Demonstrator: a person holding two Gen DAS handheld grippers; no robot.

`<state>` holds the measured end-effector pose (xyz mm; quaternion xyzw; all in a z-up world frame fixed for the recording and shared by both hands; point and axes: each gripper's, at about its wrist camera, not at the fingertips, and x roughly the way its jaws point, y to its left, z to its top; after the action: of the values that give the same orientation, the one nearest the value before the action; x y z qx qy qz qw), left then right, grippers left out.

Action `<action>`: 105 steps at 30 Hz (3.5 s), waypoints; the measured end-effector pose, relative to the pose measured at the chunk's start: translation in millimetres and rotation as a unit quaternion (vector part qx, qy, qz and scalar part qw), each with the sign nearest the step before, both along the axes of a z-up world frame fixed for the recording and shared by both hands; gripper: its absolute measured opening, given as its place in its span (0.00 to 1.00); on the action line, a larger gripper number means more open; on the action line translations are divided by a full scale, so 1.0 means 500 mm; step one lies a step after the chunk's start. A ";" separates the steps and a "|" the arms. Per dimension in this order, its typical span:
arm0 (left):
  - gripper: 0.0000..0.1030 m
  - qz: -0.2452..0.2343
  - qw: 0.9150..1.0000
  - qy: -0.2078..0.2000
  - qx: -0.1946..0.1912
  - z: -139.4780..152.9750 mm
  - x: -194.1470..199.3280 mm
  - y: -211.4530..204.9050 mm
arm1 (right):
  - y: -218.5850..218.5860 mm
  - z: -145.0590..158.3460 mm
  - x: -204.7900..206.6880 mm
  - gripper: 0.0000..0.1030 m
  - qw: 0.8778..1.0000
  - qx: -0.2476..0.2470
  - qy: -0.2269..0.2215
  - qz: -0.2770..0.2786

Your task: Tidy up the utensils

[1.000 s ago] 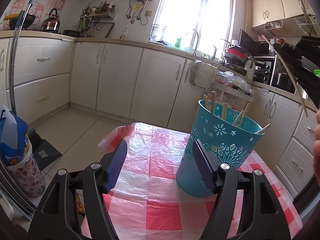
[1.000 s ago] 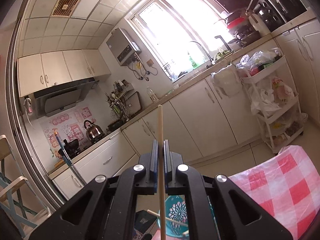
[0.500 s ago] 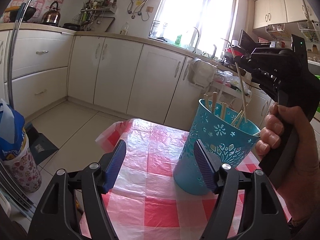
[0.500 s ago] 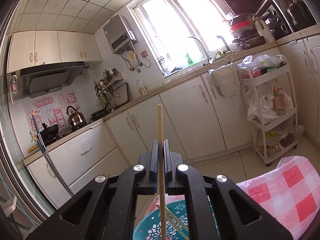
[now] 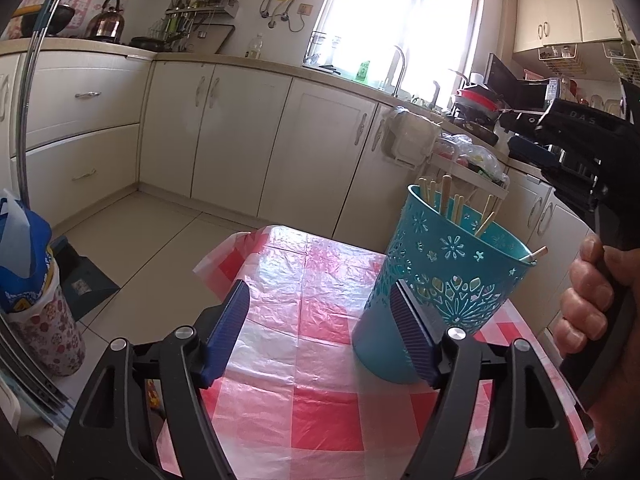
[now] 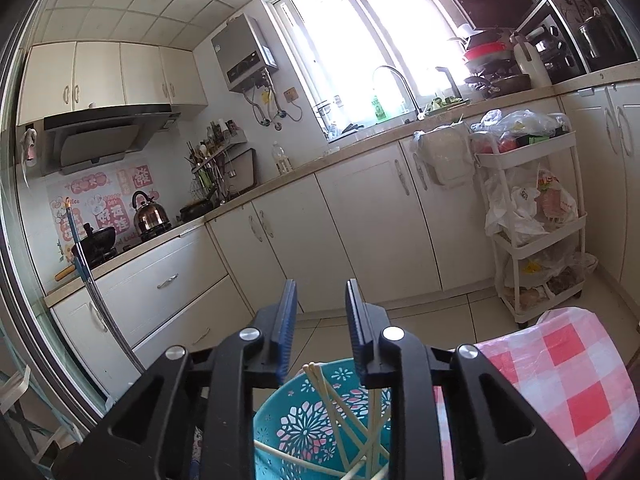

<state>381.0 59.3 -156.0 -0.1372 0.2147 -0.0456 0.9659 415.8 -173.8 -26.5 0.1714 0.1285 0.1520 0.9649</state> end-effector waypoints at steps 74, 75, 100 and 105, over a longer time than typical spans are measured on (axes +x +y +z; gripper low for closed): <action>0.93 -0.012 0.988 0.078 0.133 0.361 -0.691 -0.074 | -0.001 0.092 -0.855 0.93 0.981 -0.100 0.150 -0.065; 0.93 -0.011 0.988 0.077 0.133 0.363 -0.692 -0.075 | 0.000 0.093 -0.855 0.93 0.981 -0.102 0.149 -0.064; 0.93 -0.005 0.993 0.079 0.085 0.378 -0.720 -0.072 | 0.002 0.115 -0.880 0.93 0.982 -0.112 0.134 -0.071; 0.93 -0.005 0.993 0.064 0.103 0.385 -0.727 -0.078 | -0.001 0.116 -0.880 0.93 0.982 -0.110 0.133 -0.073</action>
<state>17.7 20.2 36.4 -0.0389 0.2806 -0.0190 0.9588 -24.4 -174.3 31.7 0.0916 0.2592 0.0417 0.9606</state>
